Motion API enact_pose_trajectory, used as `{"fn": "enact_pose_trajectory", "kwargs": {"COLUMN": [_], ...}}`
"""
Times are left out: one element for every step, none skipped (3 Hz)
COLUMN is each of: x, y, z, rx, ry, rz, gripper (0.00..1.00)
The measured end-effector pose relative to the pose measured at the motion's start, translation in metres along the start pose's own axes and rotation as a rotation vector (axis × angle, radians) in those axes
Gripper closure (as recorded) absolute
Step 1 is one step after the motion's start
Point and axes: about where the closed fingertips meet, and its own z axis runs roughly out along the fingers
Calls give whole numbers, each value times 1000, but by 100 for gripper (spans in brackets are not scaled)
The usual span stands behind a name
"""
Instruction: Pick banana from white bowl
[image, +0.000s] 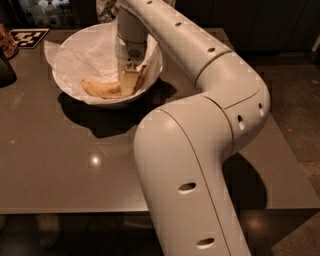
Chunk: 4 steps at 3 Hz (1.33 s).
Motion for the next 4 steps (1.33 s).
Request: {"fn": "enact_pose_trajectory", "kwargs": {"x": [0,-6,-13,-16], "y": [0,-5,1,6], "z": [0,-11,-30,-35], "rx": [1,62,109,109], "ry": [0,-31,-49,-72], "rz": [0,-21,-58,-87], "gripper": [100,100,100,100]}}
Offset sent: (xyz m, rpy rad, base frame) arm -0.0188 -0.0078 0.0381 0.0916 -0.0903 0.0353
